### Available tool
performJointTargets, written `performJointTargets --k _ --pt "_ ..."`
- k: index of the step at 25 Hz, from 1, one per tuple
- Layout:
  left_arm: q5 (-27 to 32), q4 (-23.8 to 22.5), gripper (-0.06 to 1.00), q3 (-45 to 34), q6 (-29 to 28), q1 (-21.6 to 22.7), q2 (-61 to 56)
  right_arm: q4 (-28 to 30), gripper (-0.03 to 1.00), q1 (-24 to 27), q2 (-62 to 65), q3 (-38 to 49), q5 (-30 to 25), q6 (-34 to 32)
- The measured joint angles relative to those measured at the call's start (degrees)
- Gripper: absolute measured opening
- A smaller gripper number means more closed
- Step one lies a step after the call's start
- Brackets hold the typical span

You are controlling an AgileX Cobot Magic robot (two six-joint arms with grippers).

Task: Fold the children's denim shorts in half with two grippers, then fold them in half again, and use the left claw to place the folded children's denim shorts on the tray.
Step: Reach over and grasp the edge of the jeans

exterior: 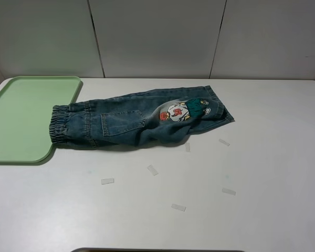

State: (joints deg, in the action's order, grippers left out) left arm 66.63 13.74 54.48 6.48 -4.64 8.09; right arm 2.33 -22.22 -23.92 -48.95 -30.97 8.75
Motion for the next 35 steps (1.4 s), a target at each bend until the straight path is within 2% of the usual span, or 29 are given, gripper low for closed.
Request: performJointTargets --k 3,7,20,30,35 --pt "0.0 -1.8 0.86 -2.0 -0.3 0.0 -1.2 -0.3 0.69 0.0 0.0 0.0 -0.2 0.0" --pt "0.0 -5.8 0.87 -8.9 -1.2 0.0 -3.6 -0.5 0.69 0.0 0.0 0.0 -0.2 0.0" --pt "-0.2 -6.8 0.87 -24.1 -0.9 0.0 -3.7 -0.5 0.69 0.0 0.0 0.0 -0.2 0.0" --pt "-0.8 -7.0 0.87 -25.0 0.5 0.0 -3.8 -0.5 0.69 0.0 0.0 0.0 -0.5 0.0" --pt "-1.4 -6.9 0.87 -25.0 0.6 0.0 -8.1 -0.8 0.69 0.0 0.0 0.0 -0.6 0.0"
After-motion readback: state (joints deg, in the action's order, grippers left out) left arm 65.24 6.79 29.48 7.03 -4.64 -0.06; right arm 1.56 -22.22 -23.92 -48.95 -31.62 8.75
